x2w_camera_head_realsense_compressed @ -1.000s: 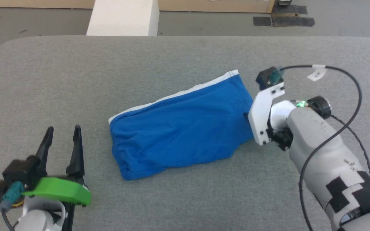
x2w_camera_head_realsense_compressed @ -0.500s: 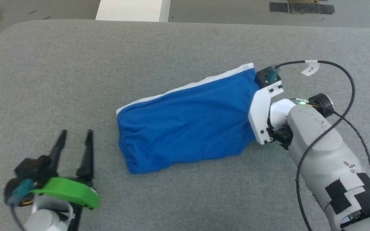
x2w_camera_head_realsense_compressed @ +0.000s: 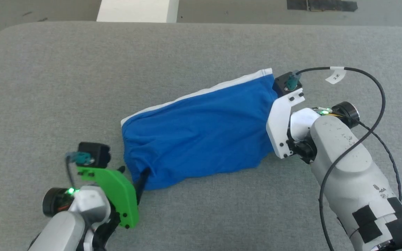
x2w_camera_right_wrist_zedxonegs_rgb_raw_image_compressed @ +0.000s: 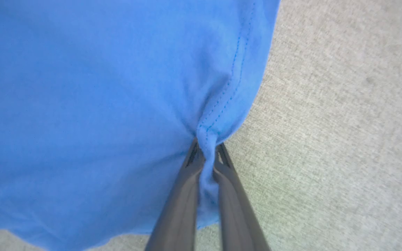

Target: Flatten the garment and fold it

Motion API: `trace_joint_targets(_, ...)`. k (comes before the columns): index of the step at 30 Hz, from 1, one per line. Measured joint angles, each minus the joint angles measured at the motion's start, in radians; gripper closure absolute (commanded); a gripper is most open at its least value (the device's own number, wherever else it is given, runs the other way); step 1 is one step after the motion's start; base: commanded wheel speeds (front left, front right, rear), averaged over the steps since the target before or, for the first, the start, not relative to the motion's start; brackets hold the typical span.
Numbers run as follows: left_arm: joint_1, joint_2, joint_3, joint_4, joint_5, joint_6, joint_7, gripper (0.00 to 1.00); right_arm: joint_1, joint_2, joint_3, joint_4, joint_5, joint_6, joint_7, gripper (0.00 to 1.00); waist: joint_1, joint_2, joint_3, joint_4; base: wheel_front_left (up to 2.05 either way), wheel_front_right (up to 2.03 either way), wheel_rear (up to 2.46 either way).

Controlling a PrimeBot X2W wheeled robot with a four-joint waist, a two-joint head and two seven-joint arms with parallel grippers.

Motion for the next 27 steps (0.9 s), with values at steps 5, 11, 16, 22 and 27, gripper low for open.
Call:
trace_joint_targets(5,-0.048,0.006,-0.034,0.072,0.005,0.004,0.067,0.00,0.018,0.001,-0.002,-0.063,-0.006,0.000,0.025,1.00,0.0000,0.0000,0.019,-0.012,0.00,0.00,0.00)
trace_joint_targets(11,-0.085,-0.002,-0.044,0.182,-0.024,-0.015,0.104,1.00,0.045,0.002,0.000,-0.133,-0.008,0.000,0.050,1.00,0.0000,0.0000,0.033,-0.037,0.00,0.00,0.00)
trace_joint_targets(16,-0.086,-0.012,-0.027,0.212,-0.064,-0.048,0.095,1.00,0.075,0.001,-0.002,-0.175,-0.009,0.000,0.060,1.00,0.0000,0.0000,0.028,-0.051,0.00,0.00,0.00)
trace_joint_targets(22,-0.084,-0.012,-0.002,0.216,-0.096,-0.059,0.073,1.00,0.116,-0.004,-0.007,-0.220,-0.005,0.000,0.063,1.00,0.0000,0.0000,0.000,-0.058,0.00,0.00,0.00)
trace_joint_targets(27,-0.083,0.007,0.023,0.208,-0.107,-0.059,0.065,1.00,0.162,-0.005,-0.021,-0.279,0.001,0.000,0.073,1.00,0.0000,0.0000,-0.039,-0.064,0.00,0.00,0.00)
